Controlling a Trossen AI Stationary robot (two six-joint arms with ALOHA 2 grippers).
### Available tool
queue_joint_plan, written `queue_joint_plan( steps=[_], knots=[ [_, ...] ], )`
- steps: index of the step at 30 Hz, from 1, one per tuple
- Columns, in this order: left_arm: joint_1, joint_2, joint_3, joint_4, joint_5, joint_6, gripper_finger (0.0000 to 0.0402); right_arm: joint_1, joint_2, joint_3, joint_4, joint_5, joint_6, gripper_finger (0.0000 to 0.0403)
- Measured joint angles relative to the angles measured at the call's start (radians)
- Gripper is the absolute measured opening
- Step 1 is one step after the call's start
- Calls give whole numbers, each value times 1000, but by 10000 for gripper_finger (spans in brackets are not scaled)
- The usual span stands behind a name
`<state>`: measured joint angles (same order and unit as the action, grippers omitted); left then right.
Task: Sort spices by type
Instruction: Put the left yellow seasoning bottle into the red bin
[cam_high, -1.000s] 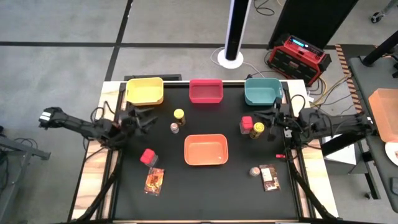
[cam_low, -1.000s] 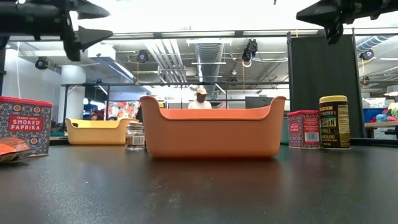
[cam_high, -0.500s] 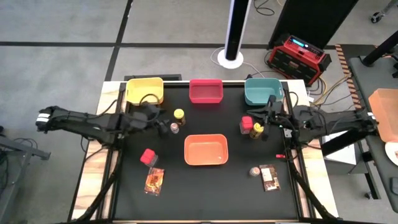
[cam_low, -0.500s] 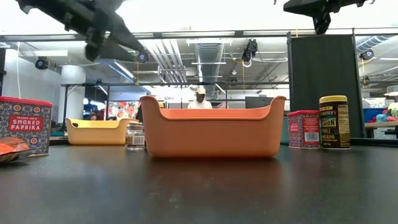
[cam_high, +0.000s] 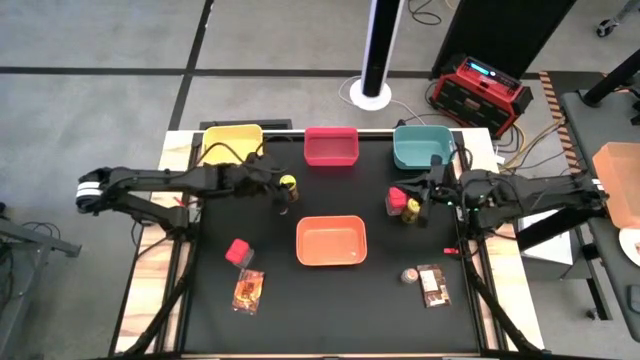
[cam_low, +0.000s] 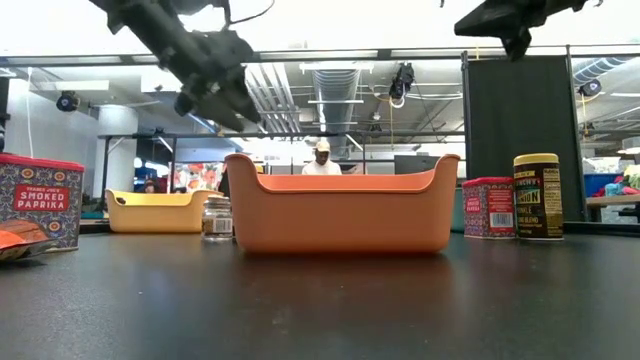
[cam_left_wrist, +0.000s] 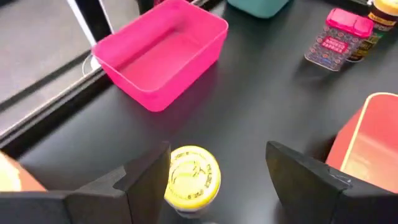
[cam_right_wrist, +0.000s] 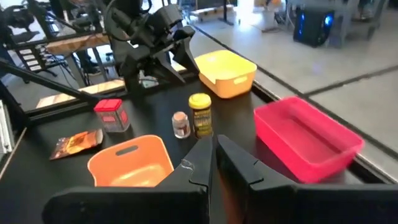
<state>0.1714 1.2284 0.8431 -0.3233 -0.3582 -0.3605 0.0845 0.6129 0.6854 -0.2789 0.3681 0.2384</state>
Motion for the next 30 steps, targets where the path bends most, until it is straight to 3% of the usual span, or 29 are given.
queue_joint_plan(
  steps=[13,30],
  knots=[
    [28,199,131,-118,36,-130,252,0,-7,-32,-67,0,4,13],
    [29,297,318,-382,-27,-160,336,0,-8,-40,-67,-1,-3,13]
  ],
)
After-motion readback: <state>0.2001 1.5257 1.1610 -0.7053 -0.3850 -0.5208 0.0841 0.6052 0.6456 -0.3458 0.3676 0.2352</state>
